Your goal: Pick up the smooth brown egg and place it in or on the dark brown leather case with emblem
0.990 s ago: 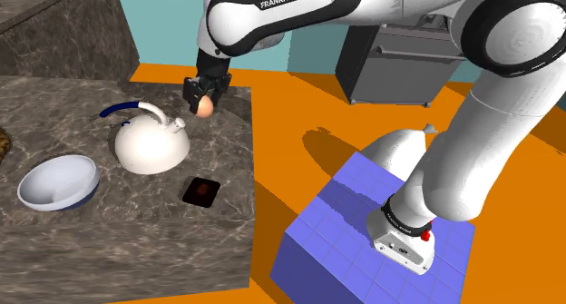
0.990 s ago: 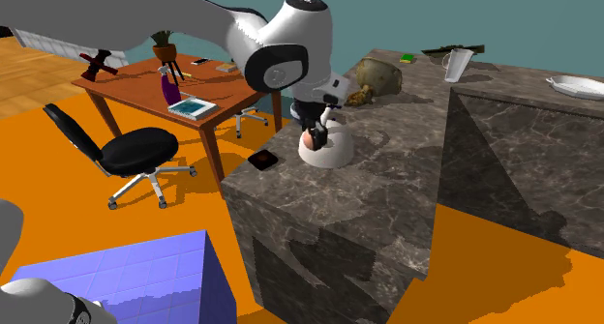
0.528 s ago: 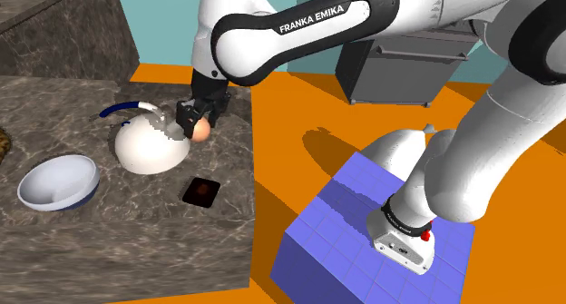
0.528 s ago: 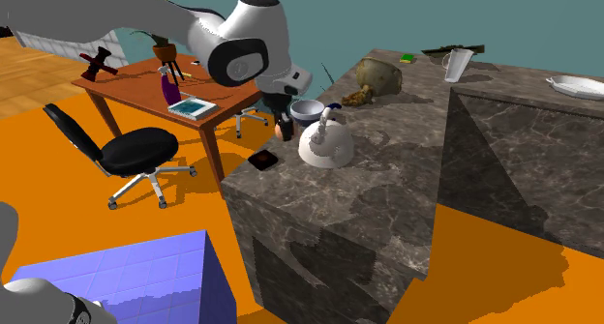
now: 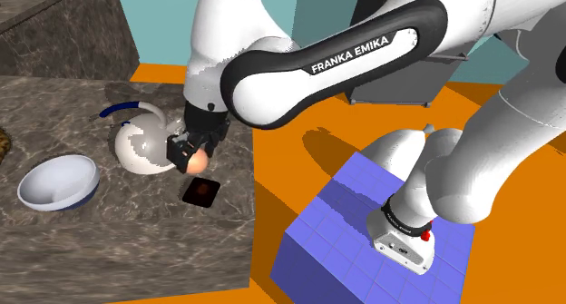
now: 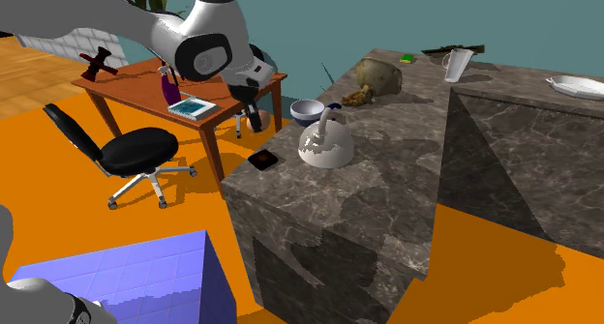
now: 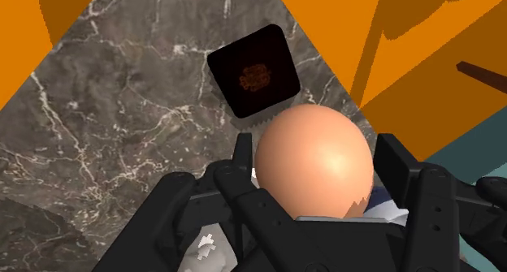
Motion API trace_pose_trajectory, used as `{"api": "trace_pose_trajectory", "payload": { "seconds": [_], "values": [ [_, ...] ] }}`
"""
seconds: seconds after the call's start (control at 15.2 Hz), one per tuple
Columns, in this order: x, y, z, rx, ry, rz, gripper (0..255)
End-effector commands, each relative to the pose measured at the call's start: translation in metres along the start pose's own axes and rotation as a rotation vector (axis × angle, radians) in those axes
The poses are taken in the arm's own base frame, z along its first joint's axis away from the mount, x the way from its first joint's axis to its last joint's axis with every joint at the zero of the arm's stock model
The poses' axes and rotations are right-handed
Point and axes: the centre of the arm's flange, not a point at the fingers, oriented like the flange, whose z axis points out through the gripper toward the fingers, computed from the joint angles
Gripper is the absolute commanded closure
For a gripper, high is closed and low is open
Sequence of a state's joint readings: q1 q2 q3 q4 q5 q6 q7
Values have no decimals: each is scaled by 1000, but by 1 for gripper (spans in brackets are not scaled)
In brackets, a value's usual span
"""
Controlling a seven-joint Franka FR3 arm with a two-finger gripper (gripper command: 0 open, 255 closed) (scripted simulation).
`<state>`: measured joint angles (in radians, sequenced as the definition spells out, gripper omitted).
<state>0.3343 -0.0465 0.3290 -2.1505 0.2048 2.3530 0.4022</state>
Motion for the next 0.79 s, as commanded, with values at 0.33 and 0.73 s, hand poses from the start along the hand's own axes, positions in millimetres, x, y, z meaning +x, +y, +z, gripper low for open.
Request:
{"api": "trace_pose_trajectory", "payload": {
  "seconds": [0.33,0.73],
  "values": [
    [-11,3,33,0,0,1,255],
    [-15,10,63,0,0,1,255]
  ]
}}
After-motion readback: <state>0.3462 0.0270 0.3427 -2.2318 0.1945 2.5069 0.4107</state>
